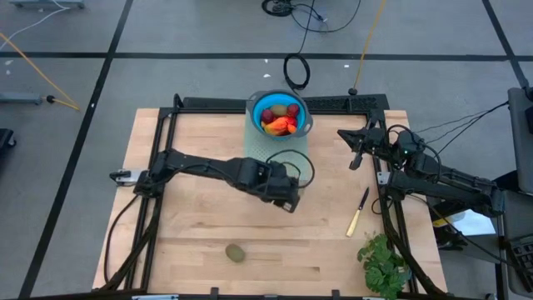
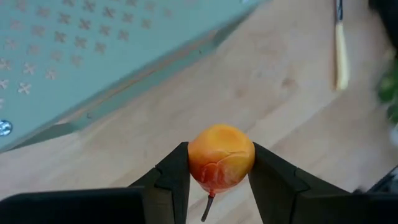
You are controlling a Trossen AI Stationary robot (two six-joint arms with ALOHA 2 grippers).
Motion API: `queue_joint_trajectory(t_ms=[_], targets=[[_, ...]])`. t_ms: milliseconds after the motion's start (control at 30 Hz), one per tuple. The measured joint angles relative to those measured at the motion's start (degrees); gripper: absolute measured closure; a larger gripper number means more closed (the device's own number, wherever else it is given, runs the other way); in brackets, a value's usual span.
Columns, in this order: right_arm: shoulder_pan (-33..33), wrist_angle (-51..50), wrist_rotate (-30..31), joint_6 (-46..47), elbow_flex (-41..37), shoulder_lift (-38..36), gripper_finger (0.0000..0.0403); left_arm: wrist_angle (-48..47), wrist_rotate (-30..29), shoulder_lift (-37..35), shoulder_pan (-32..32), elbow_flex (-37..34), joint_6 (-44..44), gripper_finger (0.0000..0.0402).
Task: Pick & Place Fruit
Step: Put the pear into the blue strainer bowl on the shelf
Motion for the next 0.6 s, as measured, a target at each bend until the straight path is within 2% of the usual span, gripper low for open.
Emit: queue_joint_trajectory(t_ms=[167, 300, 500, 600], targets=[[0.0, 0.0, 0.0, 0.0, 0.0, 0.0, 0.0399, 0.3, 3.6, 0.0, 2.2, 0.0, -7.9, 0.0266], [0.0, 0.0, 0.0, 0.0, 0.0, 0.0, 0.0399, 0.4, 6.7, 0.0, 3.7, 0.0, -9.8, 0.0266], [0.0, 0.0, 0.0, -0.3, 0.0, 0.0, 0.0399, 1.5, 6.1, -1.3, 5.1, 0.0, -7.0, 0.0266], [0.0, 0.0, 0.1, -1.6, 0.0, 0.0, 0.0399, 2.2, 2.5, -2.7, 5.6, 0.0, -3.8, 0.0266]])
